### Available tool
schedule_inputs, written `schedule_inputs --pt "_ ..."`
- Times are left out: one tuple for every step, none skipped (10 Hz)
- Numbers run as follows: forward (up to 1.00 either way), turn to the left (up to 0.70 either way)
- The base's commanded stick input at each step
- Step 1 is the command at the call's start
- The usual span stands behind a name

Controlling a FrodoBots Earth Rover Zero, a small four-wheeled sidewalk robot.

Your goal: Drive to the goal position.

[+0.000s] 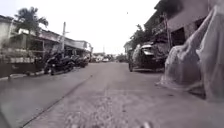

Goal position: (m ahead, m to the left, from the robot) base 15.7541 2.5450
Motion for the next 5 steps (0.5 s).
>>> schedule_inputs --pt "0.85 0.0" --pt "0.85 0.0" --pt "0.85 0.0" --pt "0.85 0.0" --pt "0.85 -0.26"
